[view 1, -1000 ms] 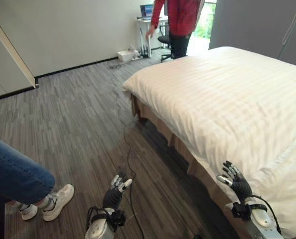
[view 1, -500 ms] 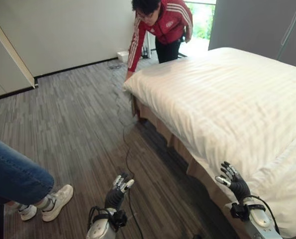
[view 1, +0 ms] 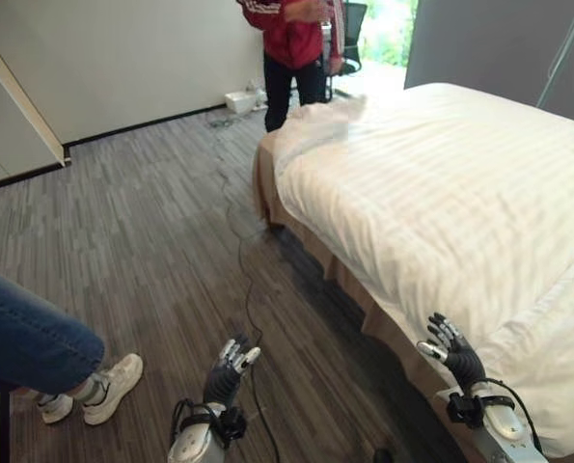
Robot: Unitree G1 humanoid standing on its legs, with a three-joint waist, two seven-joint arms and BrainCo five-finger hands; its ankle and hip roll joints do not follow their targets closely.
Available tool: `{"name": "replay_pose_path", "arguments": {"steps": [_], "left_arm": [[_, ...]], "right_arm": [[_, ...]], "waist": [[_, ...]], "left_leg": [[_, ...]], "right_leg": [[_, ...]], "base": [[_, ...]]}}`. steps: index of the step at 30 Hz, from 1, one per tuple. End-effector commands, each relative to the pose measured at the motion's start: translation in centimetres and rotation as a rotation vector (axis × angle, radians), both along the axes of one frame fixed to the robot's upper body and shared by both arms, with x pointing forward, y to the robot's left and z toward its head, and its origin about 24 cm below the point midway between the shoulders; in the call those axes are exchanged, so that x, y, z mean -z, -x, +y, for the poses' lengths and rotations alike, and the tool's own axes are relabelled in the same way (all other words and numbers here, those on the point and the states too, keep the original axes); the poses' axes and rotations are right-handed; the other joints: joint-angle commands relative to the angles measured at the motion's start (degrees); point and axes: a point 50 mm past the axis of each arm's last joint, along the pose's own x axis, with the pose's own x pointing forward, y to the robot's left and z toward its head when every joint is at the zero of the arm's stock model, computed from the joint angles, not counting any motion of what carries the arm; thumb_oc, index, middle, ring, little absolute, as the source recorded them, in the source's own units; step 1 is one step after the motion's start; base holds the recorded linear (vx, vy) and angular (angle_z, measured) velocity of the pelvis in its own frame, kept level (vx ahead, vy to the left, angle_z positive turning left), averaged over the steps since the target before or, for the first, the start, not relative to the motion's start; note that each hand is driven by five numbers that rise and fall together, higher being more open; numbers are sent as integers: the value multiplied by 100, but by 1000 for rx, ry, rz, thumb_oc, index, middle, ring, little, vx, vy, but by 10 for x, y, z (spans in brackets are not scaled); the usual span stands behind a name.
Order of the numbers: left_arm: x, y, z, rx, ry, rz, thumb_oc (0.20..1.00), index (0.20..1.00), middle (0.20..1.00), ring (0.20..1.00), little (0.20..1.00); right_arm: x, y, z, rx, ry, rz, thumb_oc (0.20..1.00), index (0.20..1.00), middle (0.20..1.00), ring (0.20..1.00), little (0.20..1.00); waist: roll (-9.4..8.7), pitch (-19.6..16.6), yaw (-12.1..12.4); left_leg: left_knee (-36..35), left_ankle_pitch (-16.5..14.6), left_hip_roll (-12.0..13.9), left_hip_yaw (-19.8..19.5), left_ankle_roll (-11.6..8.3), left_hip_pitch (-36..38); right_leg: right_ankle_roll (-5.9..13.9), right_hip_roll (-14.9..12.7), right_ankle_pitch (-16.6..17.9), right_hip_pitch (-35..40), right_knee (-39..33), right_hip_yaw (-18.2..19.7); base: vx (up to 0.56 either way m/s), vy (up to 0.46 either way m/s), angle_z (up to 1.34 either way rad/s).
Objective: Making the bed.
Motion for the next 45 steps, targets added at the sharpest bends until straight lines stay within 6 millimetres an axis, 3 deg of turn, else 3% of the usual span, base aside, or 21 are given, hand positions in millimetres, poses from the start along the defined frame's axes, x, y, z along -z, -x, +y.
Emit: {"name": "replay_pose_path", "arguments": {"steps": [1, 13, 14, 18, 28, 32, 35, 37, 38, 39, 40, 42, 44, 45], "left_arm": [[-13, -19, 6, 10, -42, -104, 1000, 1000, 1000, 1000, 1000], [-18, -27, 5, 25, -54, -130, 1000, 1000, 1000, 1000, 1000], [-60, -57, 18, 3, -235, -290, 1000, 1000, 1000, 1000, 1000], [-59, -61, 16, 10, -236, -292, 1000, 1000, 1000, 1000, 1000], [-49, -48, 19, -15, -210, -253, 1000, 1000, 1000, 1000, 1000], [-53, -53, 19, -16, -205, -274, 1000, 1000, 1000, 1000, 1000], [-54, -58, 21, -10, -223, -277, 1000, 1000, 1000, 1000, 1000], [-59, -63, 23, -6, -234, -301, 1000, 1000, 1000, 1000, 1000], [-61, -67, 21, -5, -225, -316, 1000, 1000, 1000, 1000, 1000], [-62, -67, 21, -5, -225, -318, 1000, 1000, 1000, 1000, 1000], [-63, -73, 19, -15, -212, -328, 1000, 1000, 1000, 1000, 1000], [-64, -76, 19, -38, -204, -332, 1000, 1000, 1000, 1000, 1000], [-66, -78, 20, -56, -197, -343, 1000, 1000, 1000, 1000, 1000], [-69, -80, 19, -62, -207, -358, 1000, 1000, 1000, 1000, 1000]], "right_arm": [[-19, -23, 1, -28, 2, -118, 1000, 1000, 1000, 1000, 1000], [-22, -30, 5, -39, -53, -142, 1000, 1000, 1000, 1000, 1000], [-53, -51, -1, 42, -107, -317, 1000, 1000, 1000, 1000, 1000], [-53, -53, -2, 49, -94, -321, 1000, 1000, 1000, 1000, 1000], [-49, -47, 0, -2, -77, -293, 1000, 1000, 1000, 1000, 1000], [-51, -51, 3, -39, -37, -299, 1000, 1000, 1000, 1000, 1000], [-56, -61, 5, -124, 113, -307, 1000, 1000, 1000, 1000, 1000], [-61, -67, 6, -127, 94, -327, 1000, 1000, 1000, 1000, 1000], [-61, -68, 6, -125, 69, -325, 1000, 1000, 1000, 1000, 1000], [-62, -69, 5, -125, 68, -326, 1000, 1000, 1000, 1000, 1000], [-60, -71, 6, -135, 79, -311, 1000, 1000, 1000, 1000, 1000], [-62, -73, 4, -136, 114, -312, 1000, 1000, 1000, 1000, 1000], [-64, -74, 1, -128, 150, -311, 1000, 1000, 1000, 1000, 1000], [-68, -78, 3, -142, 173, -329, 1000, 1000, 1000, 1000, 1000]], "waist": [[-76, 101, -12], [-74, 117, -12], [-134, 69, 325], [-131, 54, 319], [-114, 89, 267], [-84, 192, 273], [-128, 295, 293], [-232, 522, 295], [-282, 692, 312], [-256, 693, 293], [-215, 924, 353], [-196, 978, 382], [-163, 891, 411], [-48, 859, 539]], "left_leg": [[66, -47, 105, -490, -72, -36], [66, -22, 78, -502, -51, -104], [167, -168, -289, -1126, 229, -269], [162, -173, -287, -1103, 224, -234], [110, -165, -281, -1075, 211, -155], [171, -126, -259, -1125, 189, -237], [509, -220, -172, -1149, 148, -349], [1657, -448, -123, -1172, 37, -937], [2480, -284, -153, -1121, -110, -1319], [2612, -339, -124, -1152, -117, -1406], [3476, 45, -91, -1260, -359, -1865], [3511, 225, -1, -1233, -400, -2078], [2594, 220, 336, -902, -283, -2225], [1463, 706, 659, -888, -310, -2270]], "right_leg": [[179, 6, -471, 436, 176, -147], [214, -43, -431, 267, 350, -88], [74, 229, -701, -17, 809, 154], [76, 238, -716, -7, 816, 181], [61, 258, -687, 81, 711, 227], [55, 242, -712, -1, 830, 194], [12, 271, -740, -11, 889, 206], [-82, 236, -784, -54, 971, 228], [-169, 188, -793, 1, 992, 218], [-175, 214, -796, -18, 1001, 192], [-279, 216, -852, 104, 1006, 87], [-287, 184, -918, 151, 999, 16], [-227, 79, -1051, 270, 957, -107], [-122, 113, -1136, 386, 920, -133]], "base": [[-8, 13, -3], [-11, 7, 0], [0, 0, 0], [0, 0, 0], [-1, 0, 0], [-47, -7, 1], [-16, -60, 4], [-113, -108, 14], [-119, -73, 18], [-86, -42, 35], [-33, -2, 34], [22, 21, 17], [240, 133, 6], [277, 151, 23]]}}
